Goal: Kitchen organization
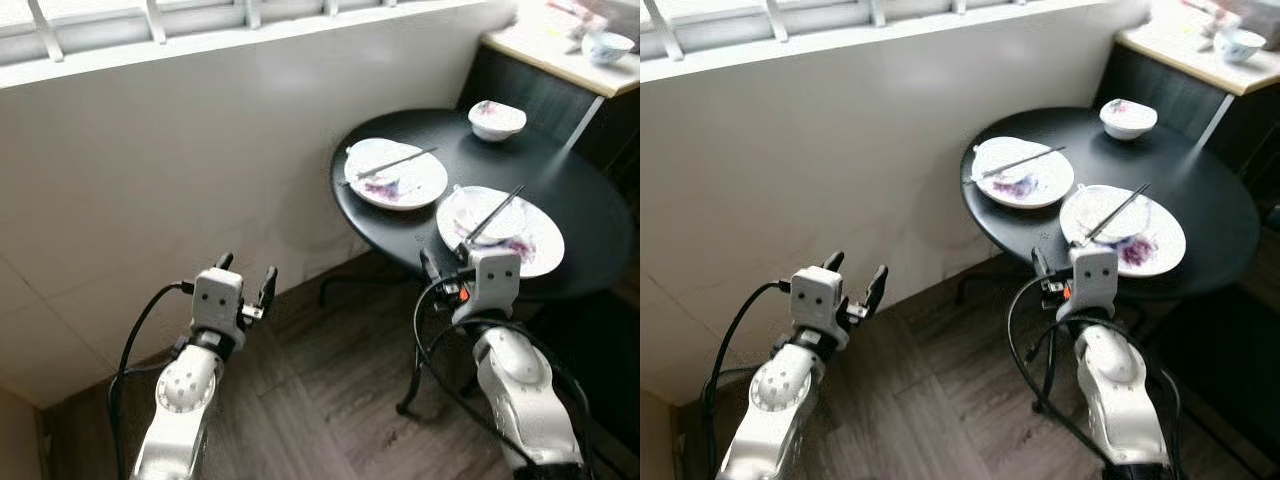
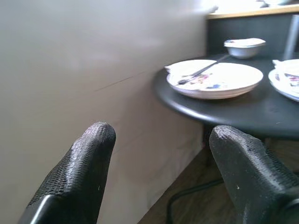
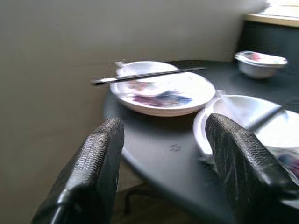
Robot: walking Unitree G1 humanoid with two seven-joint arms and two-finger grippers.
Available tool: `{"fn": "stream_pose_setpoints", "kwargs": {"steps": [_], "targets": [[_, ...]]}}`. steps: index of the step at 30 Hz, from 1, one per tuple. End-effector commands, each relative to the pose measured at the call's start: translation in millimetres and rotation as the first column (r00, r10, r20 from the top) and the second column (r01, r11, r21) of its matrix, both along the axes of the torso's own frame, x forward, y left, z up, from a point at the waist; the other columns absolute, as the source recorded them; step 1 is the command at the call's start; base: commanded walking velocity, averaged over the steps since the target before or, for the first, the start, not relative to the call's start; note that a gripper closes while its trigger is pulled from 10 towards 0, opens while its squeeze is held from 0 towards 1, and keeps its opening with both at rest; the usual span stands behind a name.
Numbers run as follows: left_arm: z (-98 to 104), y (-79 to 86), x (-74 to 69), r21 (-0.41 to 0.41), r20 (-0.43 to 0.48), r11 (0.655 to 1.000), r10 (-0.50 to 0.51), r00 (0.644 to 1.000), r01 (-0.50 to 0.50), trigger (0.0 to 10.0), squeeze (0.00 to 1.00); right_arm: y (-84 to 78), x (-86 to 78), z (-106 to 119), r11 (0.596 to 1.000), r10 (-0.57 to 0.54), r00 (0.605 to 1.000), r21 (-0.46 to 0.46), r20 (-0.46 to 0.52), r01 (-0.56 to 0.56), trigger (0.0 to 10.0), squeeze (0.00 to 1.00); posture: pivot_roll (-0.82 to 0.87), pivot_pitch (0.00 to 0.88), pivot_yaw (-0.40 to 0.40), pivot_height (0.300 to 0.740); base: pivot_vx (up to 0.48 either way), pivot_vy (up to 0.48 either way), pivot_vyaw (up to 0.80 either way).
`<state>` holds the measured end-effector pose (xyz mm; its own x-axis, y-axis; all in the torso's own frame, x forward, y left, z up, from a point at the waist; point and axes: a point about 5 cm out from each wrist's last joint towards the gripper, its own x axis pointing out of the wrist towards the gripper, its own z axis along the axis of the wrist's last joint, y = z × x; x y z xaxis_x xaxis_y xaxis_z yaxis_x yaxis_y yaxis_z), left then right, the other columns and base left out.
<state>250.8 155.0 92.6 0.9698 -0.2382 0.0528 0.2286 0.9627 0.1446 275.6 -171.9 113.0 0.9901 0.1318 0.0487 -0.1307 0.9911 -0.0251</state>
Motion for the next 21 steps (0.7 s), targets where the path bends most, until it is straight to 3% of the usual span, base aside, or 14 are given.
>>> {"fn": "stream_pose_setpoints", "kwargs": {"steps": [1, 4, 15, 21], "targets": [[0.9, -6.2, 1.3, -0.011, 0.006, 1.0, -0.025, 1.0, 0.025, 10.0, 0.0, -6.2, -0.5, -1.1, 1.0, -0.019, 1.0, -0.001, -0.01, 0.019, 10.0, 0.0, -0.07, 0.014, -0.047, 0.74, 0.33, 0.0, -0.8], [1.4, -5.9, 1.6, -0.011, 0.009, 1.0, -0.025, 1.0, 0.025, 10.0, 0.0, -6.1, -0.3, 0.6, 0.999, -0.019, 1.0, -0.031, 0.004, 0.019, 10.0, 0.0, -0.06, 0.016, -0.046, 0.74, 0.311, 0.0, 0.0], [1.8, -5.7, 2.3, -0.014, 0.014, 1.0, -0.02, 1.0, 0.021, 10.0, 0.0, -6.1, 0.8, 1.1, 1.0, -0.019, 1.0, -0.023, 0.007, 0.019, 10.0, 0.0, -0.06, 0.017, -0.049, 0.74, 0.0, 0.0, 0.0], [1.4, -5.9, 2.9, -0.019, 0.013, 1.0, -0.019, 1.0, 0.02, 10.0, 0.0, -12.4, 1.6, 8.5, 0.998, -0.048, 0.998, 0.052, 0.044, 0.046, 10.0, 0.0, -0.07, 0.016, -0.05, 0.74, 0.0, 0.0, 0.0]]}}
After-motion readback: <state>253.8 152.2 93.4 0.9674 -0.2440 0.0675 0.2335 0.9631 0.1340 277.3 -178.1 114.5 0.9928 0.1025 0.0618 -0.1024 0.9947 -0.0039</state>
